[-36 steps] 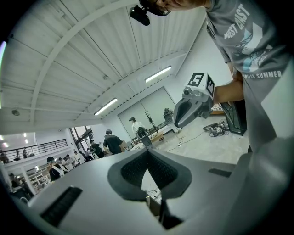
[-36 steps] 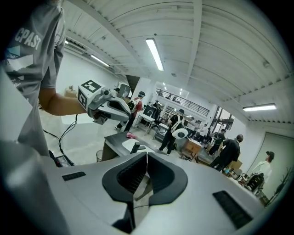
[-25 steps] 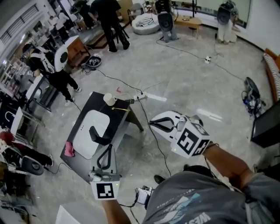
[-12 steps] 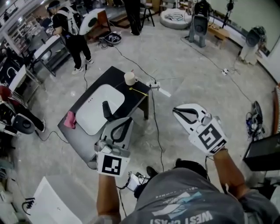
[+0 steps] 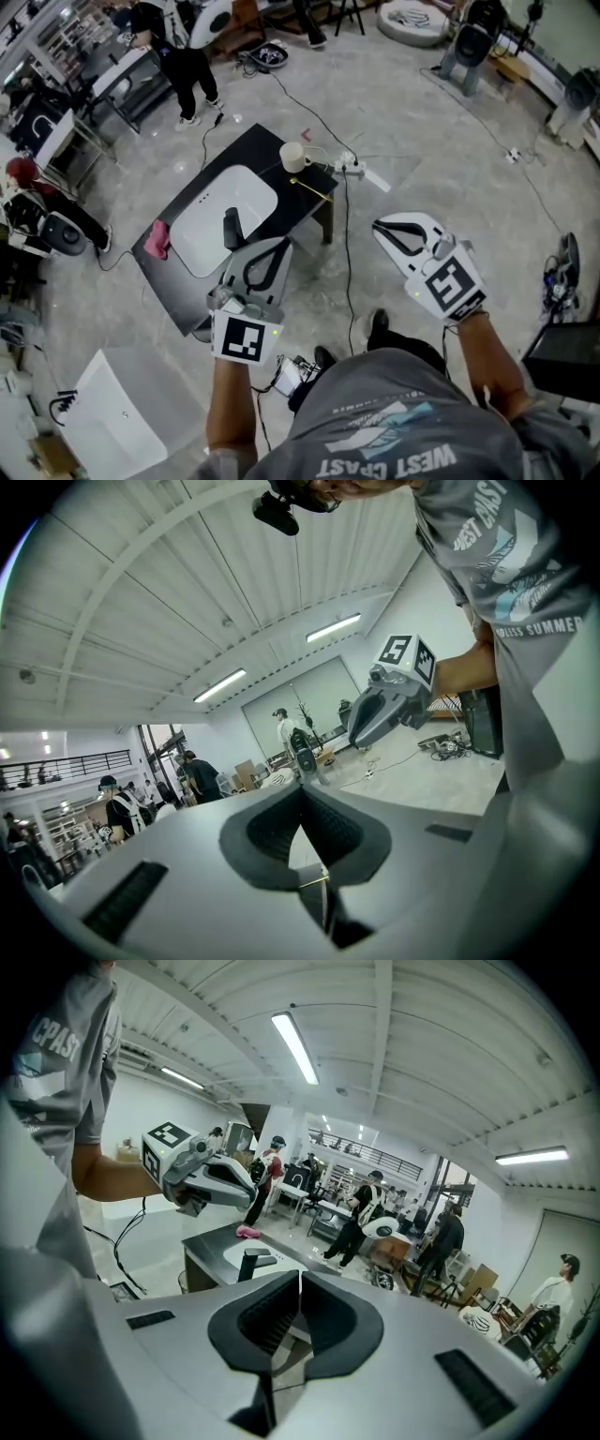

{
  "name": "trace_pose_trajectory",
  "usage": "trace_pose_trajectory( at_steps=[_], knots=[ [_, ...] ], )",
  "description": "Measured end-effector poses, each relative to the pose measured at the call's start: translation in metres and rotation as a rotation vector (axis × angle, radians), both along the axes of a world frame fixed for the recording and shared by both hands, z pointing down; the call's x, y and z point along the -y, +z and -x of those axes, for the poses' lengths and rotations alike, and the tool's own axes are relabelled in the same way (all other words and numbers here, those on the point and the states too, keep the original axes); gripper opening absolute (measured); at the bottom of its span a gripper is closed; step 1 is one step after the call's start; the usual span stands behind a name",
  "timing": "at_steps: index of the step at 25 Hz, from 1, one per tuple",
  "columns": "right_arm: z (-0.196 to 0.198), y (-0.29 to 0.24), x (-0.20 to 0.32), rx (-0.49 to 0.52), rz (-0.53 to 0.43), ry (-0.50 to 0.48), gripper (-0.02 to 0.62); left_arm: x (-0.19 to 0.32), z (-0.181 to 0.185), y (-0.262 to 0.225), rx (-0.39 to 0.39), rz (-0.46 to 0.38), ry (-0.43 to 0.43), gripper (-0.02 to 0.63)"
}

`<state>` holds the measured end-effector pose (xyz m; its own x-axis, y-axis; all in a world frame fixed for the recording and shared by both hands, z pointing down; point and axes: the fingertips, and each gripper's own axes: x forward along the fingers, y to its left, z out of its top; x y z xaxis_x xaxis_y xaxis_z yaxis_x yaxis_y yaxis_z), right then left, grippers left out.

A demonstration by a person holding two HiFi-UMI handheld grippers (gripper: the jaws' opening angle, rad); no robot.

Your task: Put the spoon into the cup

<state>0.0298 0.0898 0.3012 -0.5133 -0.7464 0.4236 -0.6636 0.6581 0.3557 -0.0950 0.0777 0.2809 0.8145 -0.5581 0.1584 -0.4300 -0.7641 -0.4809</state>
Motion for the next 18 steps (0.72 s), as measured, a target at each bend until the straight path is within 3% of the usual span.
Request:
trace_pose_trajectory(
  at_steps=[10, 18],
  knots=[
    [-0.065, 0.002, 0.041, 0.035, 0.01, -0.118, 0.032, 0.044, -0.083, -0.013, 0.016, -0.034, -0.098, 0.002],
    [-0.106, 0.008, 0.062, 0.059, 0.014, -0.17, 0.032, 0.06, -0.12, -0.009, 0.059, -0.032, -0.167, 0.002]
  ],
)
